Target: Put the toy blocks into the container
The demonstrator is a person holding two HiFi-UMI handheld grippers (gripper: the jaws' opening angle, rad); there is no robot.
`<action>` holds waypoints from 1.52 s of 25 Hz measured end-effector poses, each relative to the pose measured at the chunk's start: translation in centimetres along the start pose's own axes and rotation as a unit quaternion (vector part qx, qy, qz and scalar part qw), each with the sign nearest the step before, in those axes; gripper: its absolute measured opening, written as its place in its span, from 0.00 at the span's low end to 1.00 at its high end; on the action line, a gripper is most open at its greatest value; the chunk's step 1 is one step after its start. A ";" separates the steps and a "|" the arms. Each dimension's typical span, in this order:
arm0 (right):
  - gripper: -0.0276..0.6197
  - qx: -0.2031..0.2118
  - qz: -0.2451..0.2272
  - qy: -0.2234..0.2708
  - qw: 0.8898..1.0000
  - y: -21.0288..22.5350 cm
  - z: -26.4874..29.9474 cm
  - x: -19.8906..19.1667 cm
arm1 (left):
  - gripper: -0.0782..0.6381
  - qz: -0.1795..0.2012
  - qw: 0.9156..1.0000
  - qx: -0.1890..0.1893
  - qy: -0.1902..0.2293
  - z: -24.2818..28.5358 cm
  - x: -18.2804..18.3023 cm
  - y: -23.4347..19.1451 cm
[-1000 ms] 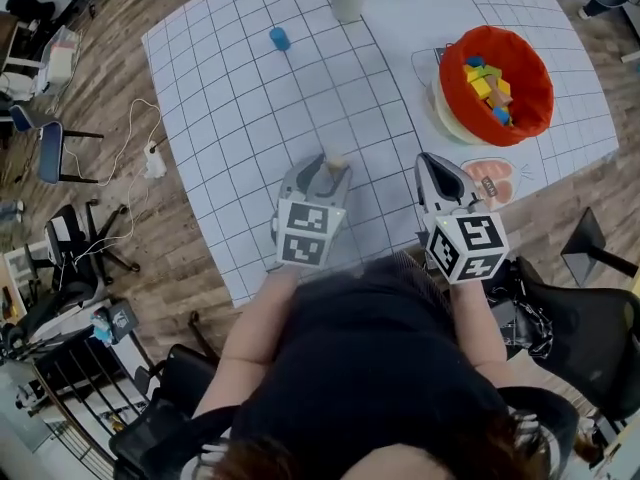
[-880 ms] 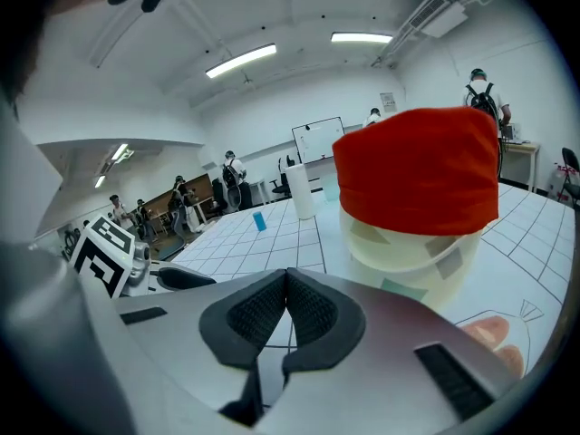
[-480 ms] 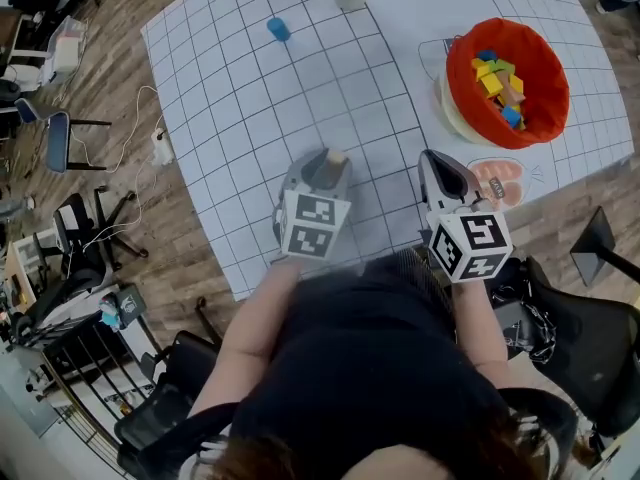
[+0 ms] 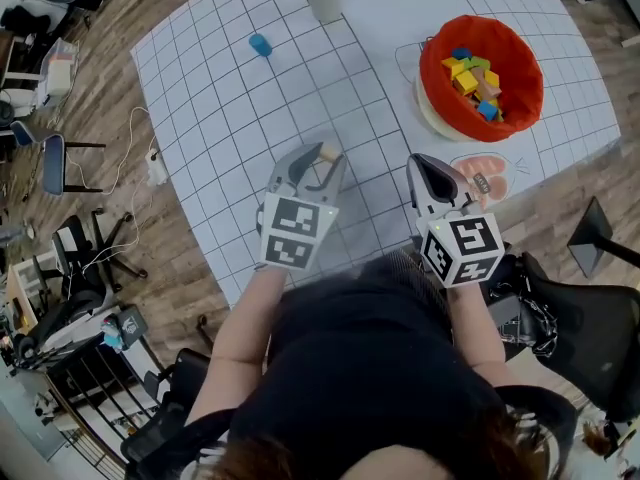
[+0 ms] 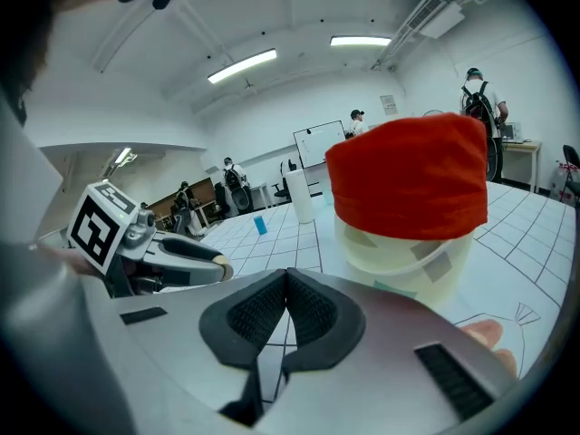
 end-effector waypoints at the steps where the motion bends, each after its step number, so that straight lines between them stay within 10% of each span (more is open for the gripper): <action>1: 0.07 -0.001 -0.004 0.001 1.000 0.0 -0.3 0.2 | 0.33 0.005 1.000 -0.008 0.007 -0.3 0.9 0.2; 18: 0.07 -0.043 -0.016 0.022 0.999 4.3 -4.4 1.5 | 0.33 0.136 0.969 -0.144 0.149 1.5 18.5 8.9; 38: 0.07 -0.038 -0.005 0.027 0.999 6.8 -3.3 1.1 | 0.37 0.110 0.974 -0.111 0.161 4.5 18.3 8.2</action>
Point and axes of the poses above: the fingertips, and each gripper's own axes: z forward along the fingers, y to its right, x out of its top, the point moved 8 cm from there along -z, backward along the fingers, and after that the axes turned 4 degrees about -z, right-handed, at the moved point
